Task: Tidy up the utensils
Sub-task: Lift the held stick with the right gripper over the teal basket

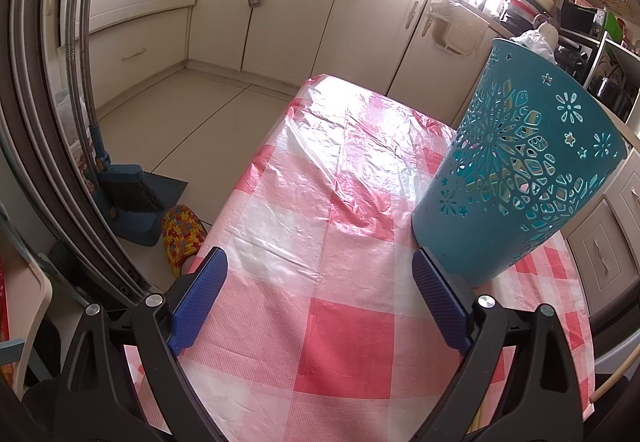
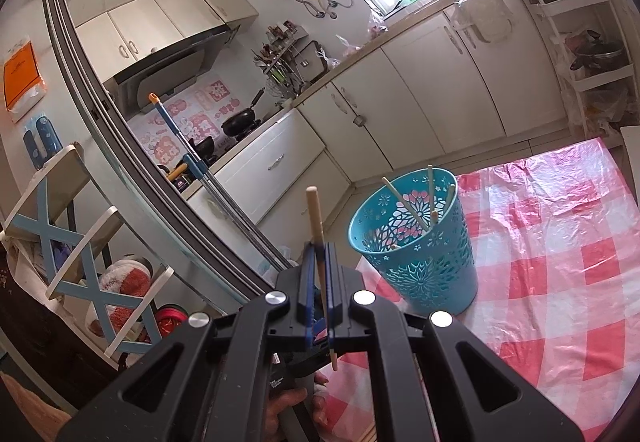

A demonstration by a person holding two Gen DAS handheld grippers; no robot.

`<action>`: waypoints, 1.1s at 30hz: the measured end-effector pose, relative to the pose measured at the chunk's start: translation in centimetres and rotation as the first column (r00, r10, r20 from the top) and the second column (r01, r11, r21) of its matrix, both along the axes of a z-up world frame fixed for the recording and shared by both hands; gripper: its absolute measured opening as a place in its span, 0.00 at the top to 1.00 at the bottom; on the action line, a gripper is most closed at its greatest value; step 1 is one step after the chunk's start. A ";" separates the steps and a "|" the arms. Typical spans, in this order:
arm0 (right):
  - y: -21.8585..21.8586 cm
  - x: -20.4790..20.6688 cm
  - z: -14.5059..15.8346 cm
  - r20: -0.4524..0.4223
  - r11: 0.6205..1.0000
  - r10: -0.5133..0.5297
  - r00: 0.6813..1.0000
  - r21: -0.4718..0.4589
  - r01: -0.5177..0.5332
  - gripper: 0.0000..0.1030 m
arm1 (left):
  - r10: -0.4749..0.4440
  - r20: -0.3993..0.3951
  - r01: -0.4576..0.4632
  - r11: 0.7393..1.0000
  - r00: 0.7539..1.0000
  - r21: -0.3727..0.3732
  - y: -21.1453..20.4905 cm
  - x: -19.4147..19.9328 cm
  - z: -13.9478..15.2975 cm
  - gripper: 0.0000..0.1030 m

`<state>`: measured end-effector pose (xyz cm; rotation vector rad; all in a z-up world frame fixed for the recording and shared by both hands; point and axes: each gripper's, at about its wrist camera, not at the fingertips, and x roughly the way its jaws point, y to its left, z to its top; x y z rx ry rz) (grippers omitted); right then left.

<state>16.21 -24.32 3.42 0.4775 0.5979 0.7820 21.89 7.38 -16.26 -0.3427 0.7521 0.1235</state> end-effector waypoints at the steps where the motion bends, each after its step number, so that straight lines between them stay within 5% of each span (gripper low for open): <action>1: 0.1 0.0 0.1 0.002 1.000 0.002 1.000 0.000 -0.002 0.95 | 0.000 0.000 0.000 1.000 1.000 0.000 0.0 0.0 0.0 0.13; 33: 1.4 2.4 2.6 0.041 0.999 -0.022 0.999 0.035 0.021 0.95 | 0.007 -0.003 -0.007 1.000 1.000 -0.014 0.0 0.0 -0.2 0.13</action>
